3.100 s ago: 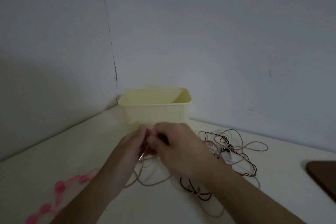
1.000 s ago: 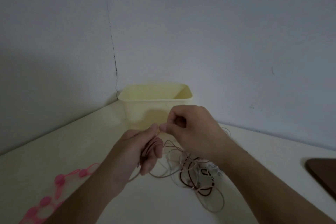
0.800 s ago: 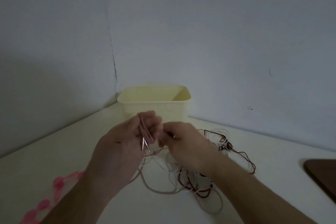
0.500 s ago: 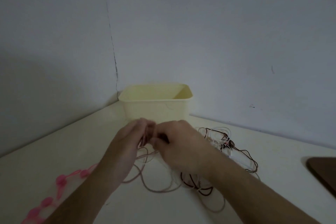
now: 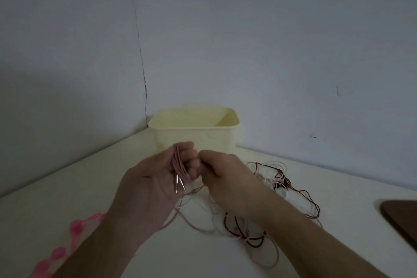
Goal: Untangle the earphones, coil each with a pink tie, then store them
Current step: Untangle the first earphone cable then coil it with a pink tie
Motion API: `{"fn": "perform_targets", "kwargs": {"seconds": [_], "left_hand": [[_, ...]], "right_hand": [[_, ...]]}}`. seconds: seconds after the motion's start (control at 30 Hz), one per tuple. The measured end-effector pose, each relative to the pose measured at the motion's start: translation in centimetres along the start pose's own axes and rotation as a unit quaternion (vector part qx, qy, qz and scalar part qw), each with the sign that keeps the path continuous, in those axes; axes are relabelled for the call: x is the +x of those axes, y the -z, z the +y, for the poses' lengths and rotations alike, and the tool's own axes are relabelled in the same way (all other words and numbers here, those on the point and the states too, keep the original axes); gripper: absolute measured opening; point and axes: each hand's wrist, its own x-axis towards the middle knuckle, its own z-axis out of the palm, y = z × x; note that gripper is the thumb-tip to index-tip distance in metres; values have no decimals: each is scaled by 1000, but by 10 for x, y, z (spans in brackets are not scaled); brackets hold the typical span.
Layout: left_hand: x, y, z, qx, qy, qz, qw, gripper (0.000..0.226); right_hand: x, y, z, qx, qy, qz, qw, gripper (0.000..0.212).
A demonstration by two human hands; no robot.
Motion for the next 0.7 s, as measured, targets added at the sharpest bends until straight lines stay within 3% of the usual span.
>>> {"fn": "perform_targets", "kwargs": {"seconds": [0.07,0.2,0.27,0.33,0.43,0.5,0.57,0.7], "left_hand": [[9,5,-2,-24,-11,63,998,35],[6,4,-4,46,-95,87,991,38],[4,5,-5,156,-104,135,973,35],[-2,5,-6,311,-82,152,934,26],[-9,3,-8,467,-18,88,879,55],[-12,-5,-8,442,39,52,895,73],[-13,-13,-6,366,52,27,929,76],[-18,-17,0,146,7,-12,989,51]], "right_hand": [[-1,-10,1,-31,-13,-36,999,22],[-7,-18,-10,-64,0,-98,993,17],[-9,-16,-19,-66,16,-95,993,15],[-8,-9,-28,-56,29,-77,995,20],[-5,9,-34,1,32,-21,999,25],[-3,19,-29,12,20,26,999,24],[0,24,-20,2,3,64,998,24],[0,17,-9,-17,-32,47,998,30]]}}
